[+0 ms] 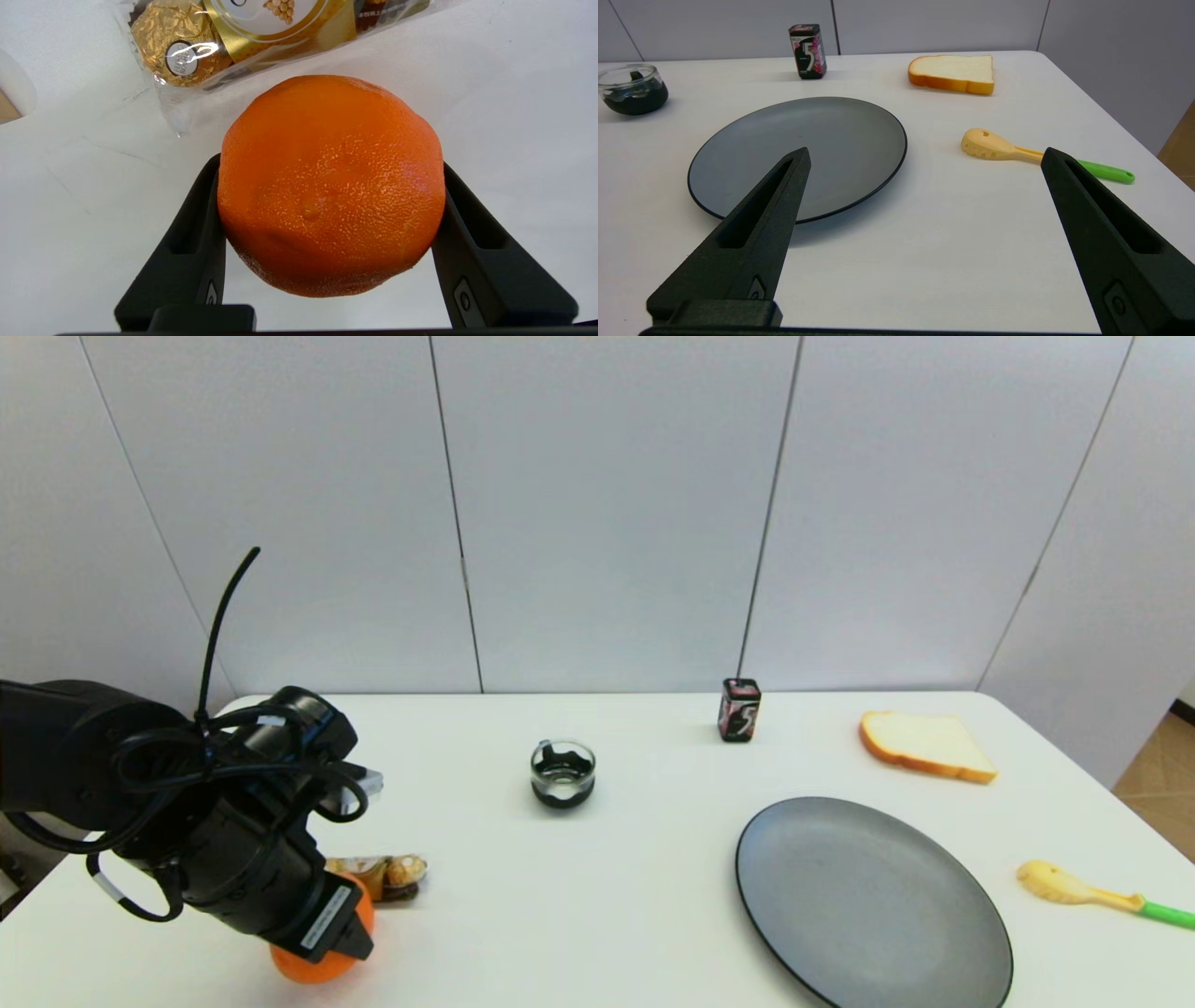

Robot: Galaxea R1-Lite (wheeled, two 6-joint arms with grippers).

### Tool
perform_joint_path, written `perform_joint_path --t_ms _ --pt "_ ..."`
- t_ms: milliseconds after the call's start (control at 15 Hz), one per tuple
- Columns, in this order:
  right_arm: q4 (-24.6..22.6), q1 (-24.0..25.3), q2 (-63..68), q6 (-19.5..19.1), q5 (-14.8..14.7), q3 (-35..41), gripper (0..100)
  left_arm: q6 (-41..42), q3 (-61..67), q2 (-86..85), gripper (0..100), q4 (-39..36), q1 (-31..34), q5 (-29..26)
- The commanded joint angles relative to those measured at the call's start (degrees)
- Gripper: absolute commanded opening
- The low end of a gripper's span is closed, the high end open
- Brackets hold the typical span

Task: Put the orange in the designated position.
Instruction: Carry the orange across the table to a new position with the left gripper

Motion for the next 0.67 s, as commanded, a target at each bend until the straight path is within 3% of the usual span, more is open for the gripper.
perform_joint_path --t_ms 67,200,267,667 --pt "0.0 0.0 0.0 0.0 0.0 0.0 100 0.0 0.2 -1.5 0 0.5 0.0 0.0" --pt "0.0 0.0 -0.1 0.0 0.0 0.0 100 0.0 0.4 -1.9 0 0.7 0.0 -0.1" --pt "0.0 0.0 0.0 0.0 0.0 0.0 100 0.0 0.5 -2.0 100 0.7 0.0 -0.1" --pt "0.0 0.0 -0.1 0.0 0.0 0.0 100 0.0 1.6 -2.0 100 0.7 0.0 -0.1"
